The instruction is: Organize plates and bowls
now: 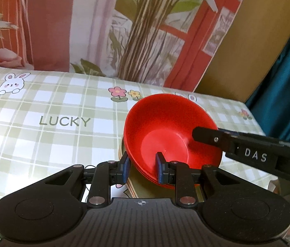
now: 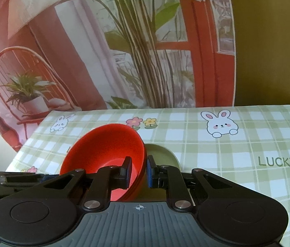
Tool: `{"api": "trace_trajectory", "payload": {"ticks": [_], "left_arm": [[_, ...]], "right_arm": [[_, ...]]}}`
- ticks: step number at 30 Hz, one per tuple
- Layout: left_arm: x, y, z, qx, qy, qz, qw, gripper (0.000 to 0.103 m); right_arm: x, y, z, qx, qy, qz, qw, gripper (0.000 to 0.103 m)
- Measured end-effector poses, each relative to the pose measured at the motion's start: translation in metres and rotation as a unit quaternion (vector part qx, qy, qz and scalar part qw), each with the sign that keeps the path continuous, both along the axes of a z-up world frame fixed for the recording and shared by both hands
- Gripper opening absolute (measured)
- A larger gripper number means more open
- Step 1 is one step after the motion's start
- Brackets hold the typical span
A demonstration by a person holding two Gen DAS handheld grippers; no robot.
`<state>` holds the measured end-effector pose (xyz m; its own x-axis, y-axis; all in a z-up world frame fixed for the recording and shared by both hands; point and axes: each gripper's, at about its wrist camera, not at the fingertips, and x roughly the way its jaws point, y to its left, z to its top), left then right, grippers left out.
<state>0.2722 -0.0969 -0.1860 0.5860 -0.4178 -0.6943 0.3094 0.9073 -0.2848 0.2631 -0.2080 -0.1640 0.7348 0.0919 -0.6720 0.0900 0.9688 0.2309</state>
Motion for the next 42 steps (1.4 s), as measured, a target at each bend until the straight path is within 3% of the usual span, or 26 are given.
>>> {"api": "trace_trajectory", "payload": {"ticks": [21,42], "left_arm": [[0.006,0.003,-0.008,0.029,-0.017,0.015,0.9993,0.027],[-0.03,0.007,0.012,0.04,-0.057,0.024,0.9973,0.027]], "right_arm": [[0.005,-0.002,-0.019,-0.004,0.025,-0.004,1.0,0.013],[-0.037,0.001,0.007,-0.041,0.004,0.0,0.999,0.019]]}}
